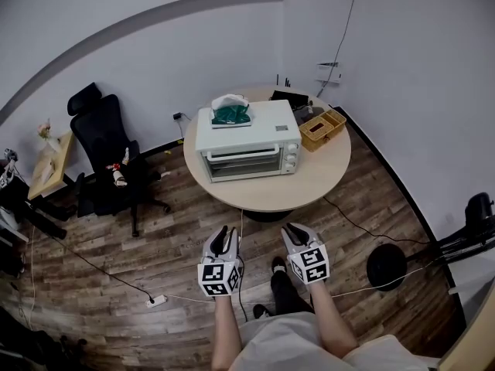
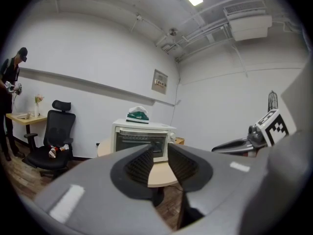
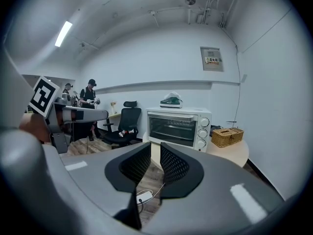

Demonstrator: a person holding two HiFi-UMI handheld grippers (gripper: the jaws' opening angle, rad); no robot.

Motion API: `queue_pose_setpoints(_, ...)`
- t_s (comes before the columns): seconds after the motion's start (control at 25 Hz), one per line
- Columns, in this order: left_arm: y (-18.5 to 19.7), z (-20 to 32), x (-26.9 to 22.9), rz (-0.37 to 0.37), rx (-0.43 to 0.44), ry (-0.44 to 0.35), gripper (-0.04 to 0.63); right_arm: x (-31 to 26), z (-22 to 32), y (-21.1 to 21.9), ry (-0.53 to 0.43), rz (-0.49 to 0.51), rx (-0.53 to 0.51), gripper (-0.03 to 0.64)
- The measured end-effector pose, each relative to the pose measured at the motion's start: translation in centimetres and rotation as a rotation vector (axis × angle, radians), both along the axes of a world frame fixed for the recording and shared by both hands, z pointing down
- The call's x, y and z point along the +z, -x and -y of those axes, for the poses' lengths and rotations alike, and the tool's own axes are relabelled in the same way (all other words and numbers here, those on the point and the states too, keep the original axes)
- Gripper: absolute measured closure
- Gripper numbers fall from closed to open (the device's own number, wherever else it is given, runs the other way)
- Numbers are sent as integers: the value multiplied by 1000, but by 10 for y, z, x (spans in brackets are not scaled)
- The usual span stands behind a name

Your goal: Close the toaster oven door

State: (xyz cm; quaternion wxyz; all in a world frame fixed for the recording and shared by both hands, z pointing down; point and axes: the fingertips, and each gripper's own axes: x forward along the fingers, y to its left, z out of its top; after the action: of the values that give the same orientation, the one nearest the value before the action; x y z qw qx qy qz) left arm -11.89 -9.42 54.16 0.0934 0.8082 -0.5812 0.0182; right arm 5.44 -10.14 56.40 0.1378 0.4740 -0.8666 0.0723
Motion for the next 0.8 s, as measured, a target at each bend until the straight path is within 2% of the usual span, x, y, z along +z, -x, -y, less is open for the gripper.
queue_pose_setpoints(0.36, -3, -6, -6, -7, -10, -14, 459, -5, -6, -11, -14, 39, 31, 599)
queue_pose_setpoints(0.68, -13, -11, -6, -8, 15, -21, 535, -3, -14, -19, -14, 59, 47, 615)
queue_pose_setpoints(0.8, -16, -13, -8, -16, 25, -23, 538, -4, -16, -21, -12, 70, 48, 617)
